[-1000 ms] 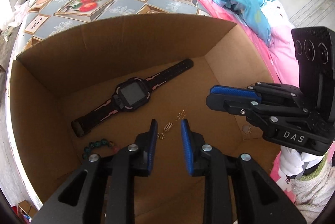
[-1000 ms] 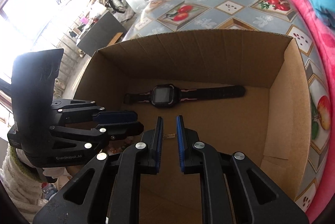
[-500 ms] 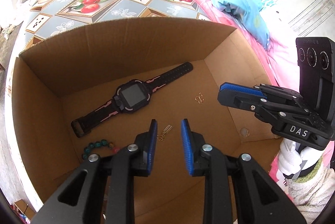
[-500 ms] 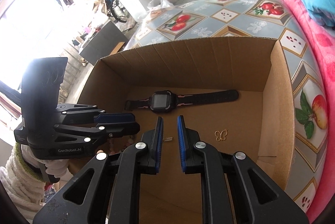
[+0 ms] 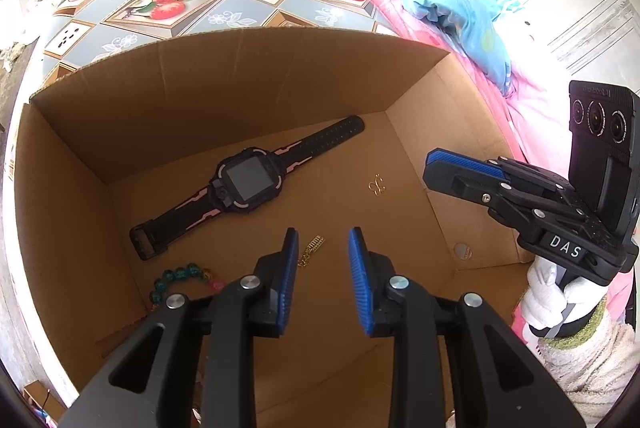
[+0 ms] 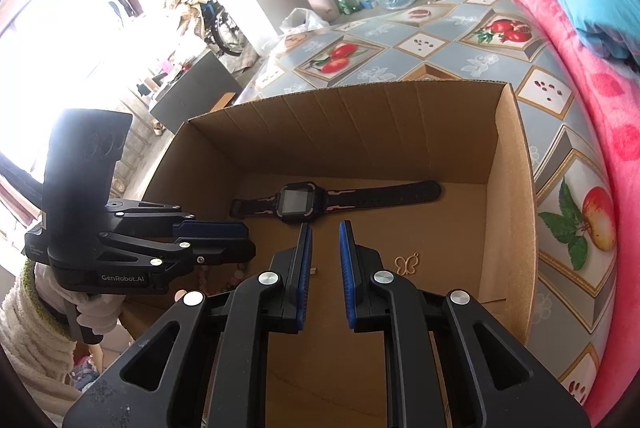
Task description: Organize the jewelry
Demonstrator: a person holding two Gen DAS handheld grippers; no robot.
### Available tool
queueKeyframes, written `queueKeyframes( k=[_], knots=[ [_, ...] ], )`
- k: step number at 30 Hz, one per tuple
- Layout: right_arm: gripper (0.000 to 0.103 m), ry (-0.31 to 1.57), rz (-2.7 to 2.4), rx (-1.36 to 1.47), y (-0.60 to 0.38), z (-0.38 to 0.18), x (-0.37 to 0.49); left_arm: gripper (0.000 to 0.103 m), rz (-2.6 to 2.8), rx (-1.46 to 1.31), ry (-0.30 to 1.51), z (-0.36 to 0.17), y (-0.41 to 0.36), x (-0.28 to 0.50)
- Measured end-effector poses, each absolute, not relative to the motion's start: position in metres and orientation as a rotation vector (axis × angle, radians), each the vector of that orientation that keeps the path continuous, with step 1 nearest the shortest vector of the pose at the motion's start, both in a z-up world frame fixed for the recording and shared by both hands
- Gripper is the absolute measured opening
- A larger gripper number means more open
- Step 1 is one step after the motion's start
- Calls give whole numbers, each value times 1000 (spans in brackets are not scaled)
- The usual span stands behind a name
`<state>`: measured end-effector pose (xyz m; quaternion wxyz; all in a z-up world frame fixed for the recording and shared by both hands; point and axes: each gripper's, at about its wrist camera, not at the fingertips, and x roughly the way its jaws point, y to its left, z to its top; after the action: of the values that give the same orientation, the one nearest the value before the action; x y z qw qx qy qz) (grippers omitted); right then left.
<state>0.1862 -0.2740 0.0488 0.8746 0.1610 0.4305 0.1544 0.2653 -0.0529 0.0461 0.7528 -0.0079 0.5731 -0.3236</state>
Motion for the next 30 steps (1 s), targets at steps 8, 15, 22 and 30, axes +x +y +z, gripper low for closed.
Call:
queueKeyframes(
  k=[8, 15, 22, 30],
  knots=[
    [14, 858, 354, 358, -277, 50, 184, 25, -699, -30, 1255, 45, -51, 267],
    [17, 830, 370, 377, -278, 50, 181, 26, -685, -36, 1264, 44, -51, 268],
    [31, 805, 379, 383, -280, 52, 179, 27, -665, -37, 1267, 44, -51, 268],
    [44, 790, 392, 369, -278, 54, 178, 32, -644, -29, 1269, 44, -52, 268]
  ],
)
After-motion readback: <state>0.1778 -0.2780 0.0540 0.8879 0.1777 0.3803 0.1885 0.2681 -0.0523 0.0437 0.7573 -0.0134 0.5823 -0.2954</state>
